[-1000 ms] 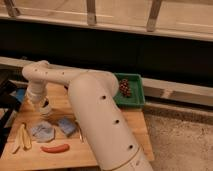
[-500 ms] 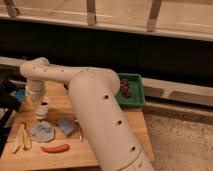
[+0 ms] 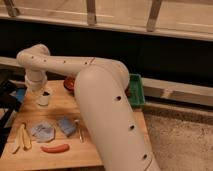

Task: Stack cups into tray

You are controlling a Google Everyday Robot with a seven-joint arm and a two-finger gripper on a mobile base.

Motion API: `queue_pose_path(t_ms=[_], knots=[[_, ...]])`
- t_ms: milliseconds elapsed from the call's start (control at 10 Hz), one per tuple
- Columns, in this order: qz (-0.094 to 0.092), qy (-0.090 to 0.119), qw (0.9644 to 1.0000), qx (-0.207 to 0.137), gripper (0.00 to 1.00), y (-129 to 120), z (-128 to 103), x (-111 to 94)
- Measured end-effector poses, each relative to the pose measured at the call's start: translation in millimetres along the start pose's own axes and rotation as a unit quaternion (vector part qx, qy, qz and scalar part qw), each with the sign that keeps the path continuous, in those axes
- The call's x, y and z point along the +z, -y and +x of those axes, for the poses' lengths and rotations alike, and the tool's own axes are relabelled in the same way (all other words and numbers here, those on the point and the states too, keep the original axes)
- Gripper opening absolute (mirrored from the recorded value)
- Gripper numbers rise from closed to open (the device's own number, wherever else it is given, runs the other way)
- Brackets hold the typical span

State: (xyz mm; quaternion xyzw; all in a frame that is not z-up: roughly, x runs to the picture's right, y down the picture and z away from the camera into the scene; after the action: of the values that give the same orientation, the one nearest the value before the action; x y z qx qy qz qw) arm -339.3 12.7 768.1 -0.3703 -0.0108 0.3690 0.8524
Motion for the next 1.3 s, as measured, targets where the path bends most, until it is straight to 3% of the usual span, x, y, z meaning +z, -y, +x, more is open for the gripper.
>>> queue_pose_path(t_ms=[300,600,800,1300], knots=[[0.037,0.002,0.9992,0.017,0.0,34,3,-33],[0.072,0.002,0.9953,0.065,0.0,80,34,-73],[0.079,0.005,0.9934,0.083,0.0,94,46,-82],[0.076,0.004,0.994,0.079,0.0,89,43,-80]])
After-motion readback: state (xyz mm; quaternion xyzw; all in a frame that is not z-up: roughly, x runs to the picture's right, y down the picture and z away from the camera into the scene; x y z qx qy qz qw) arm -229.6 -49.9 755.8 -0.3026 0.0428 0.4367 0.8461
